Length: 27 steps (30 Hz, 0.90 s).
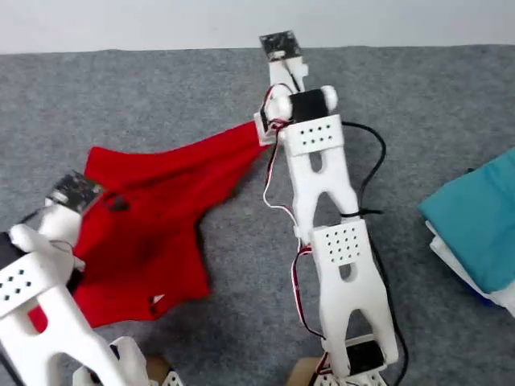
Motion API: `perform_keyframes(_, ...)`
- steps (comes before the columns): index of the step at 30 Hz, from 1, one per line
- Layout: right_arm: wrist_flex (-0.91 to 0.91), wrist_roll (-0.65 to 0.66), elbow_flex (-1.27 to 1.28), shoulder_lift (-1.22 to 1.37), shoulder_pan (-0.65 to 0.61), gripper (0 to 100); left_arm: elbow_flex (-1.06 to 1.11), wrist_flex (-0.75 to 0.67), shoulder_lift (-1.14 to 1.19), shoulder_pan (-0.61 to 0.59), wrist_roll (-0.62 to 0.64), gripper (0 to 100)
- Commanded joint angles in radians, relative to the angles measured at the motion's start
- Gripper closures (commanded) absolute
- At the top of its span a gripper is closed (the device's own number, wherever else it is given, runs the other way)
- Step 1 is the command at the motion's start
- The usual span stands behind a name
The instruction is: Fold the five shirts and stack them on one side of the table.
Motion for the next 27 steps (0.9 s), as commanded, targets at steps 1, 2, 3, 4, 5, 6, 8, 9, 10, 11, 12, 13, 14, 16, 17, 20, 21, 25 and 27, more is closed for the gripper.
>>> perform_keyframes(1, 0.041, 0.014, -0.026, -0.171, 0.070, 98.9, -0.145, -0.012, -0.025, -0.003, 0.074, 100)
perform_keyframes(2, 0.041, 0.014, -0.018, -0.208, 0.084, 98.9, -0.179, -0.012, -0.025, -0.003, 0.103, 100)
perform_keyframes(3, 0.041, 0.014, -0.011, -0.245, 0.097, 98.9, -0.214, -0.012, -0.025, -0.002, 0.133, 100)
perform_keyframes(4, 0.041, 0.014, -0.002, -0.282, 0.111, 98.9, -0.251, -0.012, -0.025, 0.000, 0.164, 100)
perform_keyframes(5, 0.041, 0.014, 0.008, -0.321, 0.122, 98.9, -0.288, -0.012, -0.023, 0.011, 0.193, 100)
perform_keyframes(6, 0.041, 0.014, 0.020, -0.361, 0.131, 98.9, -0.323, -0.012, -0.023, 0.025, 0.229, 100)
perform_keyframes(8, 0.041, 0.014, 0.060, -0.438, 0.153, 99.0, -0.394, -0.014, -0.023, 0.055, 0.318, 100)
perform_keyframes(9, 0.042, 0.014, 0.087, -0.478, 0.163, 99.0, -0.429, -0.014, -0.018, 0.080, 0.368, 100)
perform_keyframes(10, 0.042, 0.014, 0.118, -0.518, 0.177, 99.0, -0.460, -0.014, -0.017, 0.106, 0.416, 100)
perform_keyframes(11, 0.042, 0.014, 0.153, -0.559, 0.191, 99.0, -0.486, -0.014, -0.017, 0.135, 0.463, 100)
perform_keyframes(12, 0.042, 0.014, 0.190, -0.604, 0.203, 99.0, -0.506, -0.014, -0.015, 0.166, 0.503, 100)
perform_keyframes(13, 0.042, 0.014, 0.229, -0.650, 0.217, 99.0, -0.521, -0.014, -0.015, 0.201, 0.540, 100)
perform_keyframes(14, 0.042, 0.014, 0.270, -0.696, 0.228, 99.0, -0.529, -0.011, -0.015, 0.239, 0.568, 100)
perform_keyframes(16, 0.042, 0.014, 0.362, -0.779, 0.237, 99.0, -0.535, -0.005, -0.017, 0.315, 0.601, 100)
perform_keyframes(17, 0.042, 0.014, 0.416, -0.817, 0.243, 99.0, -0.535, -0.003, -0.023, 0.348, 0.606, 100)
perform_keyframes(20, 0.042, 0.014, 0.580, -0.934, 0.259, 98.9, -0.555, 0.000, -0.023, 0.442, 0.644, 100)
perform_keyframes(21, 0.042, 0.012, 0.628, -0.974, 0.266, 98.9, -0.570, 0.000, -0.023, 0.465, 0.687, 100)
perform_keyframes(25, 0.041, 0.009, 0.749, -1.119, 0.277, 98.9, -0.677, -0.020, -0.014, 0.499, 0.713, 100)
perform_keyframes(27, 0.041, -0.017, 0.769, -1.182, 0.277, 98.9, -0.708, -0.084, -0.017, 0.499, 0.709, 100)
